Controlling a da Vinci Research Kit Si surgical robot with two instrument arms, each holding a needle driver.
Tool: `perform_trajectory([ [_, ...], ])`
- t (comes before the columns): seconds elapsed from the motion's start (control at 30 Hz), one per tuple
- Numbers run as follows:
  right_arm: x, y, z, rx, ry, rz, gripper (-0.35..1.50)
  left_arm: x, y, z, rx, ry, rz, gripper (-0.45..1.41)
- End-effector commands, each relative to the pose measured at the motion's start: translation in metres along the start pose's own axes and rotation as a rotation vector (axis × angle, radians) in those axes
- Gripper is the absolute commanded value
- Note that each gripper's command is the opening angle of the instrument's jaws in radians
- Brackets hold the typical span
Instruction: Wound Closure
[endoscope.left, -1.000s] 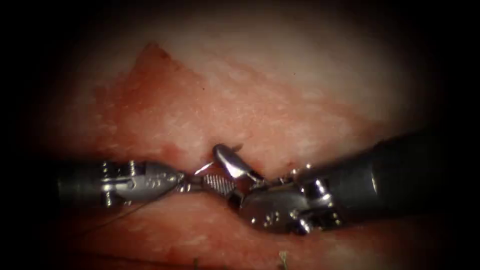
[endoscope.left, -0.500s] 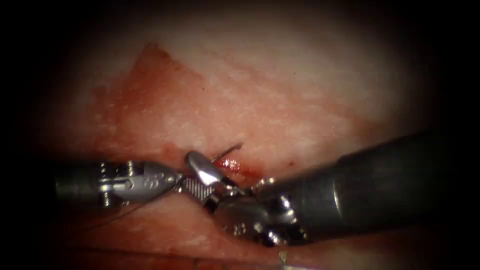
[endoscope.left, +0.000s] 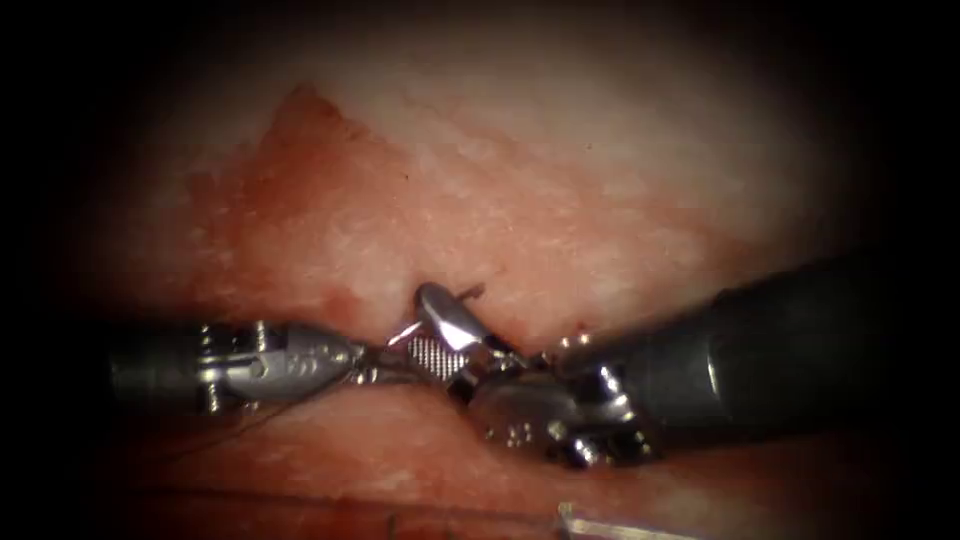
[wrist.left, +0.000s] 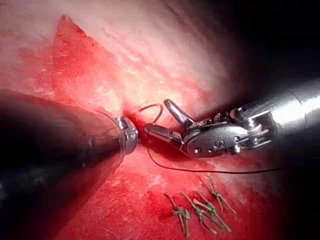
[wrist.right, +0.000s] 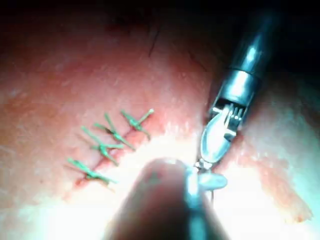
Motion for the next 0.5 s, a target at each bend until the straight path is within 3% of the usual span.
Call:
perform_trajectory([
  [0.03,-0.0001,-0.001,0.0003,-0.004,-0.005,-0.002,1.2,-0.0003,0.0002,0.0008,-0.001,-0.001,-0.002,-0.25],
  [0.33,-0.0009,-0.0013,0.0008,-0.018,-0.027,-0.005,1.12,-0.0003,0.0002,0.0008,-0.001,-0.001,-0.008,-0.25],
  [0.4,-0.0008,-0.0012,0.0008,-0.017,-0.027,-0.005,0.87,-0.0003,0.0002,0.0008,-0.001,-0.001,-0.008,-0.25],
  [0.47,-0.0008,-0.0012,0.0007,-0.017,-0.027,0.001,0.46,-0.0003,0.0002,0.0008,-0.001,-0.001,-0.008,-0.25],
  [0.5,-0.0008,-0.0012,0.0007,-0.017,-0.027,0.001,0.38,-0.0003,0.0002,0.0008,-0.001,-0.001,-0.008,-0.25],
])
